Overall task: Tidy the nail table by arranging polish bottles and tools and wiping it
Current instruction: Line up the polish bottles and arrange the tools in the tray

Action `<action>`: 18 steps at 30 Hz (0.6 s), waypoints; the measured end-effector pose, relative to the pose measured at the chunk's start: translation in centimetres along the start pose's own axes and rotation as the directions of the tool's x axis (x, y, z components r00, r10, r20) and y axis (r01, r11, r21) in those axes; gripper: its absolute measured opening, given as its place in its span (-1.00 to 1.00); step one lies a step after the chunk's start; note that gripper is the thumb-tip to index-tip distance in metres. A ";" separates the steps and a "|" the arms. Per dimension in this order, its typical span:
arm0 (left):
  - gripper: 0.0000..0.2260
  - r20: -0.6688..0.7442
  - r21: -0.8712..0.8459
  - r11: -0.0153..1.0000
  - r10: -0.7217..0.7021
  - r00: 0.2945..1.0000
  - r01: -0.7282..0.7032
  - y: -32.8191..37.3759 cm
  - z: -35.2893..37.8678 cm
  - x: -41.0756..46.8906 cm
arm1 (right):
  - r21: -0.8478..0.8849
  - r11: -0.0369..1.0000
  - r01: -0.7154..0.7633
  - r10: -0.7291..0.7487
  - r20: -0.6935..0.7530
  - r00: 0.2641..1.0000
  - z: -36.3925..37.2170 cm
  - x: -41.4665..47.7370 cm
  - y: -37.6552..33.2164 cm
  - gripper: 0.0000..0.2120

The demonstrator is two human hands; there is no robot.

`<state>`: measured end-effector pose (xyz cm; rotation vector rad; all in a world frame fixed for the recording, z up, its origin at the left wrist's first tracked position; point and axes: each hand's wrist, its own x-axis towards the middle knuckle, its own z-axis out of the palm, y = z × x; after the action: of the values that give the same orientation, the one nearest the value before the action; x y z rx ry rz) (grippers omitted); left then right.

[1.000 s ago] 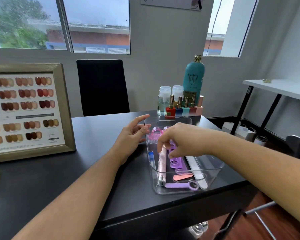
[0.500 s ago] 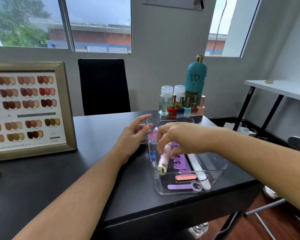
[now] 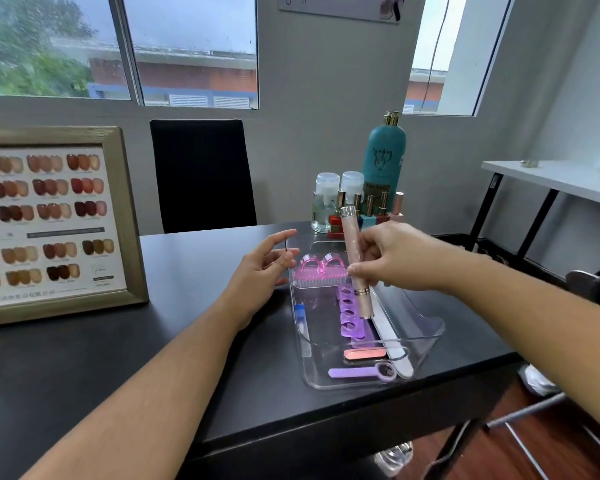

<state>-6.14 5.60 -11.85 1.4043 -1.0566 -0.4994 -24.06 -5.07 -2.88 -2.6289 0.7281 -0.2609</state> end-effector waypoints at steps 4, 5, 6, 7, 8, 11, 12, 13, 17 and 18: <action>-0.68 0.002 0.009 1.000 0.000 1.000 0.000 0.2 0.0 -0.1 | -0.032 0.996 -0.085 0.084 -0.026 0.996 0.5 0.1 0.2 -0.78; -0.68 0.002 0.012 1.000 -0.002 1.000 0.002 0.2 0.0 0.0 | -0.038 0.995 -0.096 0.095 -0.034 0.995 0.4 0.1 0.2 -0.78; -0.68 0.001 0.016 1.000 -0.002 1.000 0.002 0.2 0.0 0.0 | -0.045 0.993 -0.106 0.104 -0.041 0.994 0.3 0.1 0.1 -0.78; -0.68 0.000 0.021 1.000 -0.003 1.000 0.003 0.2 0.0 0.0 | -0.052 0.992 -0.116 0.114 -0.045 0.992 0.3 0.1 0.1 -0.78; -0.68 0.000 0.022 1.000 -0.003 1.000 0.003 0.2 0.0 0.0 | -0.063 0.990 -0.128 0.126 -0.046 0.991 0.3 0.0 0.1 -0.78; -0.68 0.002 0.013 1.000 -0.006 1.000 0.006 0.1 0.0 0.0 | -0.094 0.983 -0.160 0.158 -0.026 0.987 0.5 -0.1 0.1 -0.78; -0.68 0.002 0.013 1.000 -0.007 1.000 0.007 0.1 0.0 0.0 | -0.089 0.982 -0.168 0.166 -0.021 0.986 0.7 0.0 0.2 -0.79; -0.68 0.002 0.014 1.000 -0.007 1.000 0.007 0.1 0.0 0.0 | -0.076 0.982 -0.174 0.173 -0.019 0.985 0.8 0.0 0.2 -0.79; -0.68 -0.005 0.012 1.000 -0.011 1.000 0.011 0.0 0.0 0.1 | 0.043 0.984 -0.174 0.174 0.010 0.985 1.3 0.2 -0.2 -0.80; -0.68 -0.006 0.013 1.000 -0.010 1.000 0.010 0.0 0.0 0.0 | 0.087 0.981 -0.175 0.173 0.025 0.985 1.4 0.3 -0.3 -0.81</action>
<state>-6.09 5.59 -11.87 1.4221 -1.0500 -0.4961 -23.28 -4.53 -4.03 -2.4626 0.9128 -0.2152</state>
